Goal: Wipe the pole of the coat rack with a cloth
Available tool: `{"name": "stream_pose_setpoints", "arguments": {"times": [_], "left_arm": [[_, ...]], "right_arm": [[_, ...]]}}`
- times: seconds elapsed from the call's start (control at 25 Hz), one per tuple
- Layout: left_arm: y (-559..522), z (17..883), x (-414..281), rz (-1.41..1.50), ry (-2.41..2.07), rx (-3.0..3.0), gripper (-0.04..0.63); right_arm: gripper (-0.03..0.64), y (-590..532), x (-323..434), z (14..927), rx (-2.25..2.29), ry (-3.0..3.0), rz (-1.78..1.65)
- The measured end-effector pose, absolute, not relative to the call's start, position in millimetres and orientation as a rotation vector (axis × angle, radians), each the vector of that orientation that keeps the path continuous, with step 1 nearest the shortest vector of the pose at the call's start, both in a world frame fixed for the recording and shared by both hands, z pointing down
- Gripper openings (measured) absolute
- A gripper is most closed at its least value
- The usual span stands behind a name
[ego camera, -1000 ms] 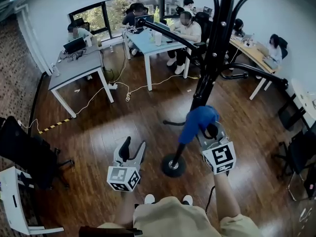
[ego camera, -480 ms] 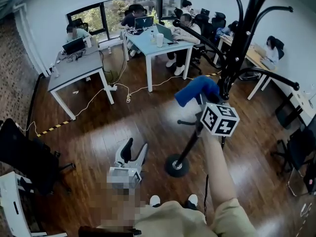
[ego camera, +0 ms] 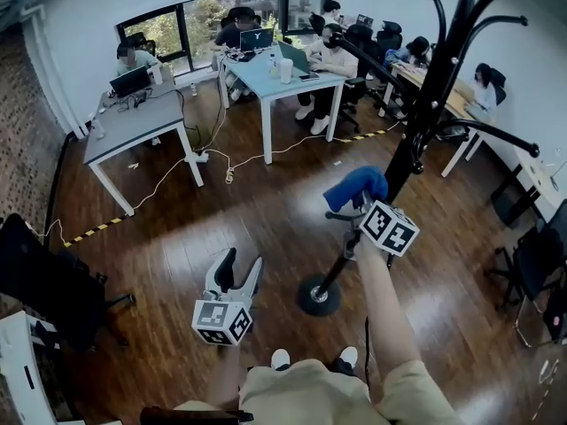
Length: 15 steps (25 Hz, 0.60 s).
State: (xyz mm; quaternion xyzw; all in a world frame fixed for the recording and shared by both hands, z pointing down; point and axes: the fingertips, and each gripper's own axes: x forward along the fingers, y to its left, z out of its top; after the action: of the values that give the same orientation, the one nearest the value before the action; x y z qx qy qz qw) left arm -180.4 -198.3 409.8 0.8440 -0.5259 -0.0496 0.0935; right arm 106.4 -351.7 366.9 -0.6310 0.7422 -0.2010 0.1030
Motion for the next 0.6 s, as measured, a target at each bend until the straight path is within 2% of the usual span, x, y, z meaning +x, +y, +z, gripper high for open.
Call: {"name": "stream_pose_setpoints", "arguments": {"times": [0.32,0.6], "left_arm": [[-187,424,-186,-0.135,-1.524,2.493,0.238],[-181,450,-163,-0.067,-1.45,2.492,0.238]], "right_arm": [[0.057,-333,116,451,-2.007,2.169,-0.789],[0.057,-248,75,429,-1.915,2.435,-0.423]]}}
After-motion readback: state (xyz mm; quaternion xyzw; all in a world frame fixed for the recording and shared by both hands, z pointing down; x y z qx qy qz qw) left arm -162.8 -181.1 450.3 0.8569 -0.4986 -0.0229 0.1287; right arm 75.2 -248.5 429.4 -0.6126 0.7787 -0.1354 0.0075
